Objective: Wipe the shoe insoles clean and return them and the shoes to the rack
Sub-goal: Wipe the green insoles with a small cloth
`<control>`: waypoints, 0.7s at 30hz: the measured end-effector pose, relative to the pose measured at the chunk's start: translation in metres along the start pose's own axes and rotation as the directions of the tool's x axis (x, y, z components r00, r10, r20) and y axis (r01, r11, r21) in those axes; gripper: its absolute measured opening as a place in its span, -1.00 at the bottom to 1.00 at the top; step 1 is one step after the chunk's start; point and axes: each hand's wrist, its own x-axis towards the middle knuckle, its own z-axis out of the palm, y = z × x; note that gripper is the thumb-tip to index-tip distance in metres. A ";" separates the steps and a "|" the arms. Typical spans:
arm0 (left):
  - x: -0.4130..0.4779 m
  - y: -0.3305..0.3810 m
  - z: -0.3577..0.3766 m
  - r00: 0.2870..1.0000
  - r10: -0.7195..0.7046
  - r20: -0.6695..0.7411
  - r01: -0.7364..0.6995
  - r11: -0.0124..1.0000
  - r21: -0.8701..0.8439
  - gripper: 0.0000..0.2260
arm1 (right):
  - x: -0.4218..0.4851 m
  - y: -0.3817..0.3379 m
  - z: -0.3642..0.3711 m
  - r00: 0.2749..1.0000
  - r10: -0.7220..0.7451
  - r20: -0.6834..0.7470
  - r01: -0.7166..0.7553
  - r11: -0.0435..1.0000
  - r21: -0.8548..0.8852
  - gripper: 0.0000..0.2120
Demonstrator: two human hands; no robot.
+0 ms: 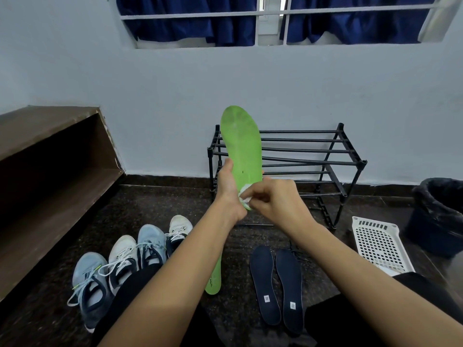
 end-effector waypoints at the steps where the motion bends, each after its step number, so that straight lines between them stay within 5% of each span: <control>1: -0.001 -0.001 0.000 1.000 -0.002 0.004 0.002 1.000 0.000 -0.41 | 0.000 0.001 0.000 1.000 -0.003 -0.023 0.003 1.000 0.026 -0.75; 13: -0.012 -0.017 0.005 0.994 -0.103 0.026 0.099 0.986 0.131 -0.47 | 0.004 0.008 0.003 0.989 0.021 -0.148 -0.013 0.998 0.054 -0.74; 21: 0.003 0.009 -0.003 1.000 -0.019 -0.014 0.018 0.999 -0.029 -0.42 | 0.003 -0.006 0.000 1.000 -0.021 0.008 0.019 0.987 0.162 -0.81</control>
